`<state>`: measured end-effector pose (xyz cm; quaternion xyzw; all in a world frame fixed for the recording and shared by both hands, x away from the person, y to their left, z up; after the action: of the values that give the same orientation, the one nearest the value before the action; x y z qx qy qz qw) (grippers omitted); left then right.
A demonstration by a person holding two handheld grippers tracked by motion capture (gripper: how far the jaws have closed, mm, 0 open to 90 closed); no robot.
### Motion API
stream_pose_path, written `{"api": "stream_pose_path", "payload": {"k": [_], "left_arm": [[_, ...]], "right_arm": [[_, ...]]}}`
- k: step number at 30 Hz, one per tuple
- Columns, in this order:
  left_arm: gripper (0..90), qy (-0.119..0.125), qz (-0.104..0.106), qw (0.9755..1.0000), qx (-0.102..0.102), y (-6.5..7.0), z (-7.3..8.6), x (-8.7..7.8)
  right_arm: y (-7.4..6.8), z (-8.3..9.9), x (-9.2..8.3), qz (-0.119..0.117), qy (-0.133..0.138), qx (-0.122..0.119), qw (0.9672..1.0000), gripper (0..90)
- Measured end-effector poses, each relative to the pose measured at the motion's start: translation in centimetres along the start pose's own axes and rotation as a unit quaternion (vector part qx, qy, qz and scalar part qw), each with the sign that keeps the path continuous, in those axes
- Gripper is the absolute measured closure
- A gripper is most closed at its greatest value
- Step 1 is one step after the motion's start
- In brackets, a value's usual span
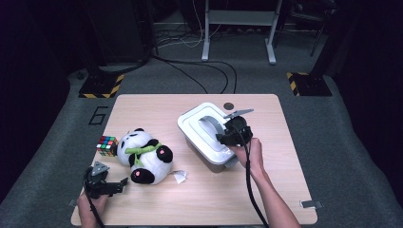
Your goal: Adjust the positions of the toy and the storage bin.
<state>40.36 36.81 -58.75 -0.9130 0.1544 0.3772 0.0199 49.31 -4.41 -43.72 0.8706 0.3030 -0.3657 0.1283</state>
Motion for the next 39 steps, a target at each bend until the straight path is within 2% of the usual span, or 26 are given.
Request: {"api": "stream_pose_path", "payload": {"k": [3,5,7,10,11,13,14,16,17,20,22,26,30,36,39], "left_arm": [[1.5,0.000,0.000,1.0000,-0.001,0.0,0.0,0.0],[1.4,-0.001,0.000,1.0000,0.000,0.0,0.0,0.0],[1.4,0.000,0.000,1.0000,-0.001,0.0,0.0,0.0],[1.4,0.000,0.000,1.0000,0.000,0.0,0.0,0.0],[1.4,0.000,0.000,1.0000,0.000,0.0,0.0,0.0],[1.5,0.000,0.000,1.0000,0.000,0.0,0.0,0.0],[1.5,-0.001,0.001,1.0000,0.000,0.0,0.0,0.0],[1.5,-0.001,0.001,1.0000,0.000,0.0,0.0,0.0],[1.4,-0.001,0.000,1.0000,-0.001,0.0,0.0,0.0],[1.5,-0.001,0.000,1.0000,-0.001,0.0,0.0,0.0],[1.5,-0.001,0.000,1.0000,0.003,0.0,0.0,0.0],[1.5,-0.001,0.000,1.0000,0.003,-0.1,0.0,0.0],[1.5,-0.001,0.000,1.0000,0.003,-0.1,0.0,0.0],[1.5,-0.001,0.000,1.0000,0.003,-0.1,0.0,0.0],[1.5,-0.001,0.000,1.0000,0.003,-0.1,0.0,0.0]], "right_arm": [[0.0,-1.1,0.2,0.011,0.008,-0.024,0.9996,50.5],[-0.1,-2.3,0.4,0.013,0.019,-0.051,0.9984,50.2],[0.0,-2.9,0.6,0.018,0.017,-0.060,0.9979,50.1],[0.3,-4.1,1.2,0.027,0.011,-0.090,0.9955,49.4],[0.4,-4.5,1.4,0.022,0.018,-0.099,0.9946,49.4],[0.5,-4.8,1.8,0.020,0.015,-0.101,0.9946,49.3],[0.4,-4.9,2.0,0.015,0.014,-0.105,0.9942,50.9],[0.6,-5.0,2.3,0.030,0.002,-0.118,0.9925,56.9],[0.5,-4.9,2.5,0.027,-0.001,-0.122,0.9922,61.8],[0.4,-4.9,2.7,0.024,0.002,-0.116,0.9929,65.4],[0.3,-4.7,2.6,0.015,0.000,-0.089,0.9959,66.3],[0.4,-4.8,2.6,0.000,0.004,-0.056,0.9984,66.8],[0.0,-4.7,2.6,-0.017,0.005,-0.044,0.9989,66.9],[-1.3,-4.8,2.7,-0.013,0.005,-0.027,0.9995,66.9],[-2.1,-4.9,2.8,-0.011,0.006,-0.026,0.9996,66.9]]}}
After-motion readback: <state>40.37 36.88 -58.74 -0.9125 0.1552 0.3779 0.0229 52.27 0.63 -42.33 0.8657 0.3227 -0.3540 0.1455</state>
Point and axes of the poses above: each handheld gripper's, and its own axes: x roughly forward along the jaws, z roughly out of its underside, y roughly to its right, the point moved 8 cm from there along x, roughly forward along the jaws, and after that the axes turned 6 degrees about -x, right-handed, at the moved point
